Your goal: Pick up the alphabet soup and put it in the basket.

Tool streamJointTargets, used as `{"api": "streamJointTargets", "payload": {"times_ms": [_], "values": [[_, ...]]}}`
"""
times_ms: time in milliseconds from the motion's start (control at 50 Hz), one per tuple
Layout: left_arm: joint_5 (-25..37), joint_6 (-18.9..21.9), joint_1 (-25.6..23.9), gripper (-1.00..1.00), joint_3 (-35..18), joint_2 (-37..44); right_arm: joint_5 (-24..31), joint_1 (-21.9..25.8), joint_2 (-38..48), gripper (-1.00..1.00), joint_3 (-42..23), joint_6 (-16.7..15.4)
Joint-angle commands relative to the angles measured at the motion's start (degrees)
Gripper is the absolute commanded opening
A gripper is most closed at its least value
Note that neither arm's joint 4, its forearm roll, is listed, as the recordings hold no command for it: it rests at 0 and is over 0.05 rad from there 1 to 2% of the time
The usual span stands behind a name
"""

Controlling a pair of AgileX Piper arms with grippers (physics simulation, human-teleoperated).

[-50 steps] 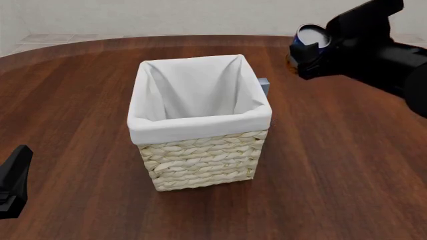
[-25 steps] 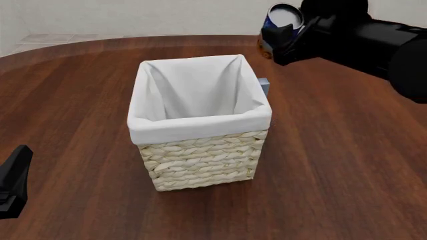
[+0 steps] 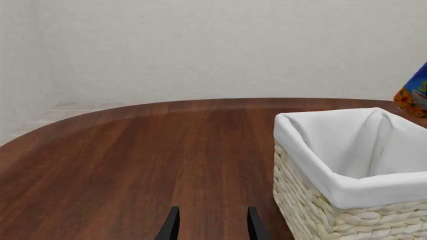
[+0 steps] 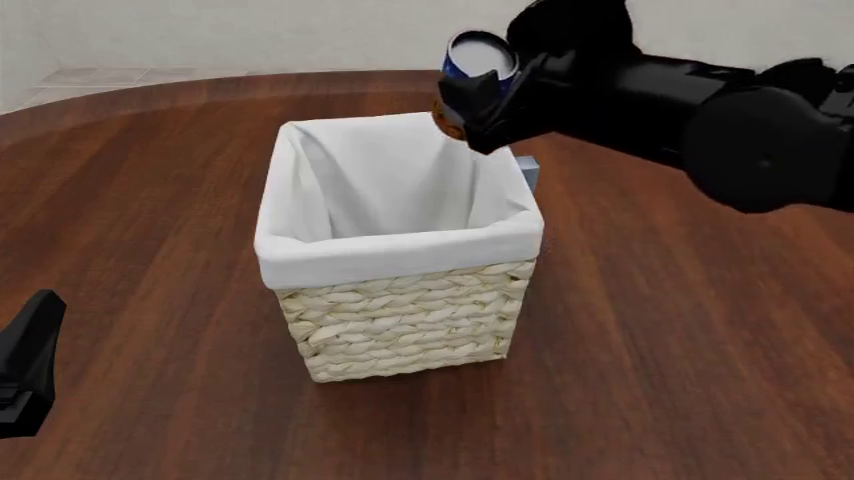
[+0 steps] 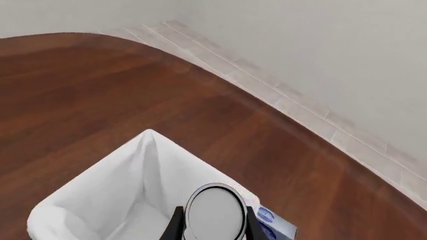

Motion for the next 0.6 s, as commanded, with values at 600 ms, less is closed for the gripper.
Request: {"api": "streamJointTargets", "payload": {"times_ms": [600], "values": [[0.0, 0.0, 0.0, 1.0, 0.0, 0.0, 7.49, 9.17, 13.27, -1.0, -11.25, 2.44]]}}
